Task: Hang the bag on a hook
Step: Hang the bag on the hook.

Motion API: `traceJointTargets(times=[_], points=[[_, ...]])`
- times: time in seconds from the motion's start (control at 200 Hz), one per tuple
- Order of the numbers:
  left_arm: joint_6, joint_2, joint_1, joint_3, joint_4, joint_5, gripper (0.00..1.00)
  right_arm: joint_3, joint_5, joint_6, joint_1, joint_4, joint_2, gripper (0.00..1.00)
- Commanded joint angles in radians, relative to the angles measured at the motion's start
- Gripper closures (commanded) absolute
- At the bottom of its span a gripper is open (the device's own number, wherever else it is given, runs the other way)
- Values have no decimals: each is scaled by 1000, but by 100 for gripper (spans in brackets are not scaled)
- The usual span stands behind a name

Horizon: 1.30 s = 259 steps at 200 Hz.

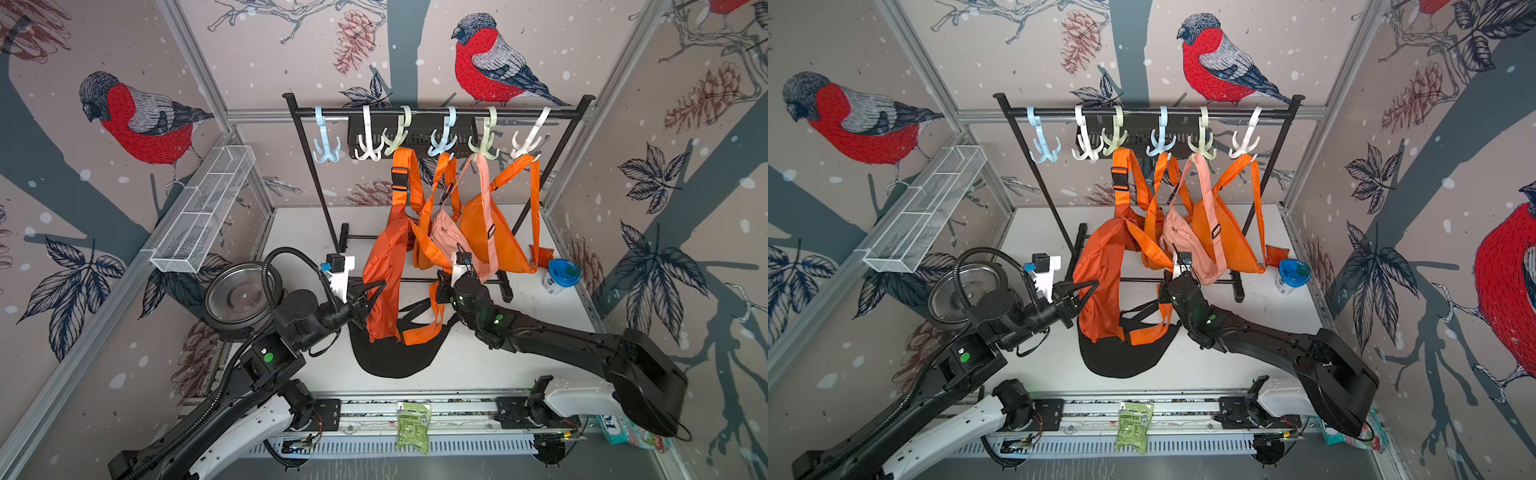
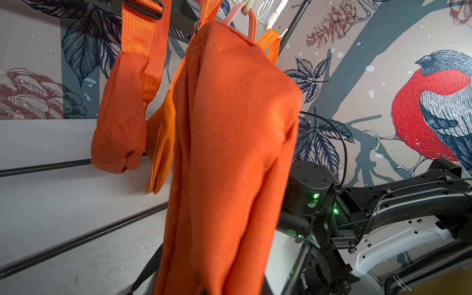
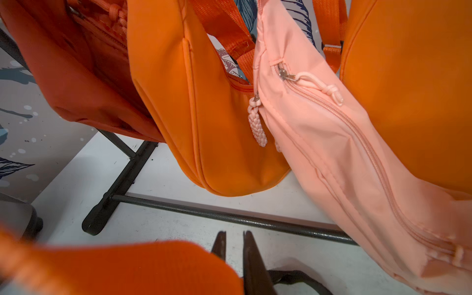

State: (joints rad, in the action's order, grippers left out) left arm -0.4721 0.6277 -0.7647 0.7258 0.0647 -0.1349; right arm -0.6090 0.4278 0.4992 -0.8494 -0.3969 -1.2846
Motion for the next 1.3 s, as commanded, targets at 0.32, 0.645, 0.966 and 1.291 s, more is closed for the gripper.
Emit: traceJointTargets(times=[0.32,0.645,0.966,1.291], points=[[27,-27,1,10,0,76,100,-88,-729,-263,13,63,145,95],[74,-55,5,68,55,219,100,-243,-1144,-304,158,183,252,95],[168,1,86,246,118,234,100,-485,-1339,-67,269,18,51,94],[232,188,252,494,169,123,100,-733,-1287,169,269,-198,-173,95]])
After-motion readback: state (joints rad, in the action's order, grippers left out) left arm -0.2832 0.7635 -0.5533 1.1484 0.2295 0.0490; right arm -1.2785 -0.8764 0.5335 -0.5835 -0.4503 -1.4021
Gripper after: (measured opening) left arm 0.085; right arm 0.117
